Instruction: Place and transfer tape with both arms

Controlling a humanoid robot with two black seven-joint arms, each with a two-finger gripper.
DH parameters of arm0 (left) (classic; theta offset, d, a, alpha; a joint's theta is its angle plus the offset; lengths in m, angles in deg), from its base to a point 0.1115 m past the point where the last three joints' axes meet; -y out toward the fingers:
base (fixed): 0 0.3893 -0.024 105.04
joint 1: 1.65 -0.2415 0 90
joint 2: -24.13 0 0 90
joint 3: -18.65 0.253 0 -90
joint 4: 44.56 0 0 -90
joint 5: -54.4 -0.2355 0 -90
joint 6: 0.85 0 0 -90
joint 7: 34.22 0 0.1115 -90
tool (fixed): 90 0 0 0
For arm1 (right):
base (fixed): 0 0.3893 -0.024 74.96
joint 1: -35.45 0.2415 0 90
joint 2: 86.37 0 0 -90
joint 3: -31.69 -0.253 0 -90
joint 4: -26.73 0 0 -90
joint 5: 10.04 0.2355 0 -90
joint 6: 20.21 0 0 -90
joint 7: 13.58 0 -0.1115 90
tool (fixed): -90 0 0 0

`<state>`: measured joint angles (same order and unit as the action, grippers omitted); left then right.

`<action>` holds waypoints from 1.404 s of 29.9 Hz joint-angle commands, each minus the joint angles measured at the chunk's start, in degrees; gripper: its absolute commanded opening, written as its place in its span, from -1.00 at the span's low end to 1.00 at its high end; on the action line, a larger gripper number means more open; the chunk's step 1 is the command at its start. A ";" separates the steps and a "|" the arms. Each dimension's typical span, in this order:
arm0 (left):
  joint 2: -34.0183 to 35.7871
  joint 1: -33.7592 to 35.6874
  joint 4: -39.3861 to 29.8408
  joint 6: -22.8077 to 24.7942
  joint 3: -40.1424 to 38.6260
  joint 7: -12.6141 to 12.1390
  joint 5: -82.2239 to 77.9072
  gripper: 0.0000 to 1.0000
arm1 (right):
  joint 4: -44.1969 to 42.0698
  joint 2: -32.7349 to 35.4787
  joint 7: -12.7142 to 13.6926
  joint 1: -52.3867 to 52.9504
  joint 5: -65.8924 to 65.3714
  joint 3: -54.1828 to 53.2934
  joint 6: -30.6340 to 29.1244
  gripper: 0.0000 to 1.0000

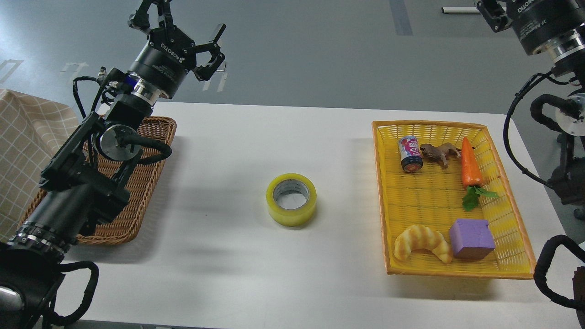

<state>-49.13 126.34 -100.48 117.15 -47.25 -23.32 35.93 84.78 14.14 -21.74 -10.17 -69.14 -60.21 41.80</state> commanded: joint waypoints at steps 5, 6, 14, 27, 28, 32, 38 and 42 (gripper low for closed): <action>0.04 -0.64 -0.15 0.00 -0.01 0.26 -0.08 0.96 | -1.89 -0.14 1.40 -4.12 17.07 0.50 -0.01 1.00; 0.04 -0.64 -0.15 0.00 -0.01 0.27 -0.08 0.96 | -1.80 -0.14 1.40 -4.56 17.78 0.58 -0.01 1.00; 0.57 -0.91 -1.73 0.00 0.17 0.00 -0.60 0.96 | -1.62 0.12 1.49 -7.20 20.07 3.04 -0.01 1.00; 9.36 0.77 -12.10 0.00 8.52 1.06 -23.23 0.96 | -1.54 0.47 1.57 -7.55 20.07 2.78 -0.01 1.00; 9.53 0.85 -12.89 0.00 8.52 1.06 -26.15 0.96 | -1.54 0.56 1.49 -7.64 20.07 2.78 -0.01 1.00; 12.08 0.77 -18.59 -0.75 8.60 0.88 -36.00 0.96 | -1.45 1.18 1.14 -8.87 20.07 2.78 -0.01 1.00; 15.24 0.76 -22.21 -1.55 9.92 0.27 -40.58 0.96 | -1.80 2.41 0.87 -10.01 20.16 2.61 -0.01 1.00; 16.30 0.94 -23.44 -1.37 10.89 0.27 -47.09 0.96 | -1.89 2.50 0.26 -10.80 20.07 2.52 -0.01 1.00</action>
<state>-33.52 127.19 -123.08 115.61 -36.95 -23.05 -6.96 82.98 16.58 -21.03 -20.65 -48.99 -57.66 41.78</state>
